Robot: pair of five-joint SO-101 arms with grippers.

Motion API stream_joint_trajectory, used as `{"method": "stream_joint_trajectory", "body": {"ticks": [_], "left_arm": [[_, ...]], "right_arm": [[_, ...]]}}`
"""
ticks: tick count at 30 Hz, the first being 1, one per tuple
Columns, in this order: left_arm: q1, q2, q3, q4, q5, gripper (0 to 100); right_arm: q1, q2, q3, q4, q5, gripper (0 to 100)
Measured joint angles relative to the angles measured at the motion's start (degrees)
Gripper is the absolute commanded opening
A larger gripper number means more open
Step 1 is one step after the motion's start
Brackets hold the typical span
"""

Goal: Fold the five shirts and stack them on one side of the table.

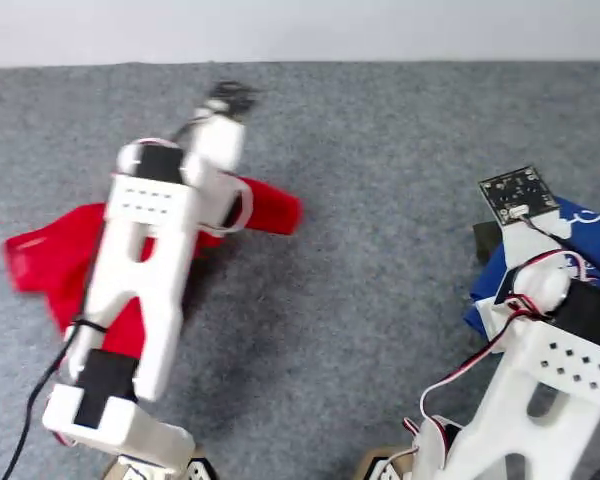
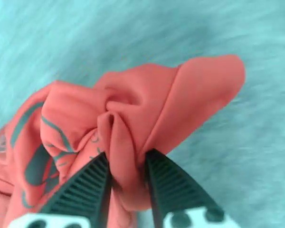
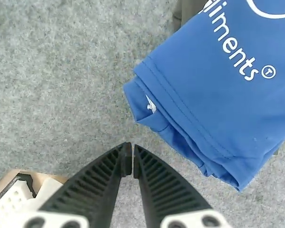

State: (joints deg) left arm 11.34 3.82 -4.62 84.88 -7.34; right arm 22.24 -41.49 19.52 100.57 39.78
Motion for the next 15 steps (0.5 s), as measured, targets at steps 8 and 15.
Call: {"method": "stream_joint_trajectory", "body": {"ticks": [8, 15], "left_arm": [[5.89, -0.18, -0.18, 1.41, 0.09, 23], [3.60, -2.46, -4.04, 10.46, 0.18, 23]], "right_arm": [[0.00, 0.00, 0.00, 0.00, 0.35, 1.1], [-2.11, 0.00, 0.00, 0.00, 0.35, 1.1]]}}
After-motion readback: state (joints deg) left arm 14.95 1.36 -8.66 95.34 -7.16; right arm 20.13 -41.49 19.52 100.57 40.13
